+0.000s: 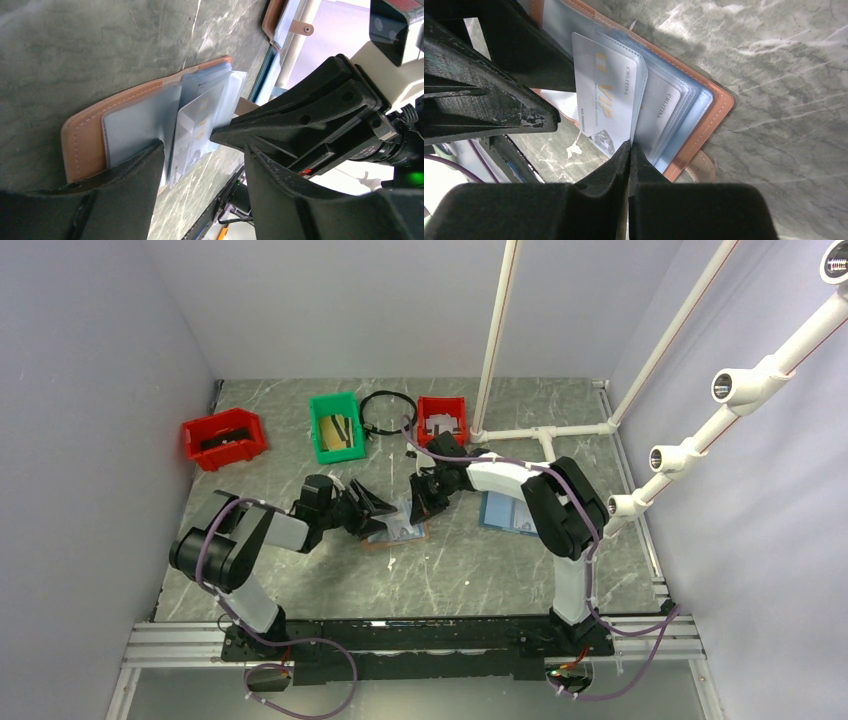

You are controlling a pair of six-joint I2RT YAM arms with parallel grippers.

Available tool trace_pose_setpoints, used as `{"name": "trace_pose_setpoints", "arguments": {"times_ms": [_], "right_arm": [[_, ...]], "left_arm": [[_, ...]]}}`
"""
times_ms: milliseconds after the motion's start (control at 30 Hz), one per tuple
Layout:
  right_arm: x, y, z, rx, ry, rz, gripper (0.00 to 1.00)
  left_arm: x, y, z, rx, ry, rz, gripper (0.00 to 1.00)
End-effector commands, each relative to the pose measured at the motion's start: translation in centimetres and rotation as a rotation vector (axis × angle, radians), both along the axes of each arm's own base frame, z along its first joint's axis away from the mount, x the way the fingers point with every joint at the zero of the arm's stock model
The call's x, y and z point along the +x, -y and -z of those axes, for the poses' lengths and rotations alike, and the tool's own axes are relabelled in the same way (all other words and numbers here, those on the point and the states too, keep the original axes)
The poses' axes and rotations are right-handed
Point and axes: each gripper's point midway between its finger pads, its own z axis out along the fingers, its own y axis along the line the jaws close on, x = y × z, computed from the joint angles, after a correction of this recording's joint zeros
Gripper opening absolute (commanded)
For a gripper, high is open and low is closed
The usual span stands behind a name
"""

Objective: Take the credit cards out of the card holder
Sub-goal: Remove the credit card from the card holder.

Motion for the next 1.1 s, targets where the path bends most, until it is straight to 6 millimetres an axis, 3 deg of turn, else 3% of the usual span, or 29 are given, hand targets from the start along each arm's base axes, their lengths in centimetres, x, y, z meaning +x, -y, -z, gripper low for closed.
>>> {"name": "trace_pose_setpoints", "arguments": {"times_ms": [0, 300, 367, 500, 1067], "right_arm": [[0.5, 2.1, 3.7, -0.152, 0.028, 0.009, 0.03], [0.1, 1.7, 3.8, -0.132, 0.004, -0.001, 0.02], [0.1, 1.7, 3.8, -0.132, 0.004, -0.002, 0.02], [0.0, 1.7, 3.8, -0.131, 0.004, -0.002, 0.02], [0.4, 2.0, 3.7, -0.143, 0.019, 0.003, 0.01]], "left_arm": [[-0.1, 0.1, 1.3, 0.033, -0.029, 0.006, 0.65], [0.0, 0.9, 1.9, -0.017, -0.018, 0.024, 0.48], [0.1, 1.2, 1.7, -0.042, -0.004, 0.036, 0.29], [0.0, 1.7, 1.8, -0.086, 0.01, 0.059, 0.01], [-2.9, -1.6, 1.0, 0.083, -0.002, 0.17, 0.0]]}}
